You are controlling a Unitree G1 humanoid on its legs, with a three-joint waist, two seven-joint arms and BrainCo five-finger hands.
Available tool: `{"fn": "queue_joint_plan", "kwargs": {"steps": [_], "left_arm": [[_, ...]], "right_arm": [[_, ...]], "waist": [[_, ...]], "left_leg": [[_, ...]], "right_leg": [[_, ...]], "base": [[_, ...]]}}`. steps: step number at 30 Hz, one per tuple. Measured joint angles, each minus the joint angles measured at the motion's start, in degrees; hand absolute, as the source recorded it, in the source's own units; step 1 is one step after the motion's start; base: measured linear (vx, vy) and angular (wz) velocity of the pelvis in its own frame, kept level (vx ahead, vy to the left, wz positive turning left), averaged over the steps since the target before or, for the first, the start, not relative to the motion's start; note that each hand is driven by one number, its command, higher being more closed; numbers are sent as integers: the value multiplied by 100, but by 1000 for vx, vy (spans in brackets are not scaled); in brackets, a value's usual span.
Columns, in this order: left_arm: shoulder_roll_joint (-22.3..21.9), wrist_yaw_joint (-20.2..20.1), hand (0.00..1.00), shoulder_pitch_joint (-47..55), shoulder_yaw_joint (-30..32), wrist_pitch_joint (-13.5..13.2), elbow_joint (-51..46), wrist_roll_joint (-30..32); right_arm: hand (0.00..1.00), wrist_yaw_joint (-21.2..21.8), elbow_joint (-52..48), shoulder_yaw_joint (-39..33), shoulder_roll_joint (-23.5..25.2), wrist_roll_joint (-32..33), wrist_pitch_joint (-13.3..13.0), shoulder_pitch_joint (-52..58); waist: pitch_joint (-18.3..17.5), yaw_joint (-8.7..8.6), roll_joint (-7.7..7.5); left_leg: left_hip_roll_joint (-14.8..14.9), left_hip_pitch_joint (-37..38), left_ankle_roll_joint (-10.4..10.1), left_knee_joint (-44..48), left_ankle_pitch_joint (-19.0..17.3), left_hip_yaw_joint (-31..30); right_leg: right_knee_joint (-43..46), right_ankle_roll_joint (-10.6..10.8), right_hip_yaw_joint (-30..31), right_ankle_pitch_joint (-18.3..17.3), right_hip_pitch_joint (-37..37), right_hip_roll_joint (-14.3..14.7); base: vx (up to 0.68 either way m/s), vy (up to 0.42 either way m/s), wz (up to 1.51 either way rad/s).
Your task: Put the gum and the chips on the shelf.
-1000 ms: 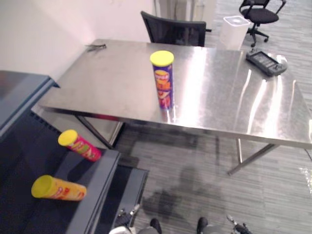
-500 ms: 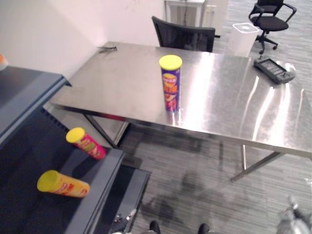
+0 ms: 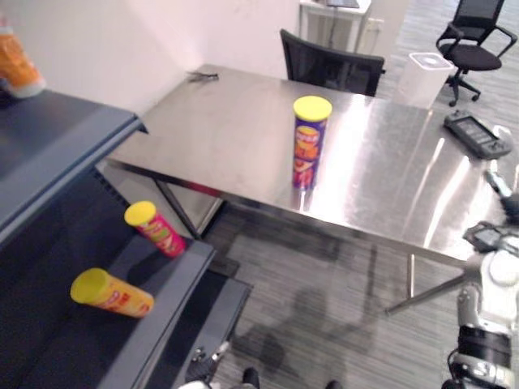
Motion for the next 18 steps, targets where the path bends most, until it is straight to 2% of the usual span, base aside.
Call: {"fn": "queue_joint_plan", "kwargs": {"steps": [3, 5, 7, 13, 18], "left_arm": [[-14, -7, 0, 24, -3, 0, -73, 13], [-40, -6, 0, 21, -1, -5, -133, 12], [-53, -8, 0, 18, 0, -5, -181, 9], [-50, 0, 0, 40, 63, -4, -304, 6], [-45, 16, 0, 217, 194, -2, -308, 7]], "right_arm": [[0, 293, 56, 590, 6, 42, 7, -35], [0, 495, 219, 1036, 24, 91, 21, -143], [0, 613, 449, 1296, 35, 93, 66, -325], [0, 659, 1195, 1839, 185, 126, 210, -974], [0, 586, 1586, 1842, 217, 121, 270, -1349]], "waist": [[1, 56, 0], [0, 198, 1], [1, 270, -1], [9, 553, -14], [25, 617, -42]], "left_leg": [[-24, -25, 27, 65, -17, -136], [-43, -47, 38, 69, -11, -204], [-66, -109, 86, 69, 26, -302], [-97, -156, 102, 68, 68, -476], [-125, -215, 105, 64, 101, -621]], "right_leg": [[-3, 0, -108, 0, 79, -16], [-2, 1, -171, -1, 83, -28], [4, 2, -271, 0, 94, -38], [1, 3, -465, 0, 170, -50], [7, 2, -607, 1, 191, -59]], "base": [[-23, 10, 15], [-33, 14, 19], [-25, 15, 23], [-6, 8, 18], [6, 6, 15]]}}
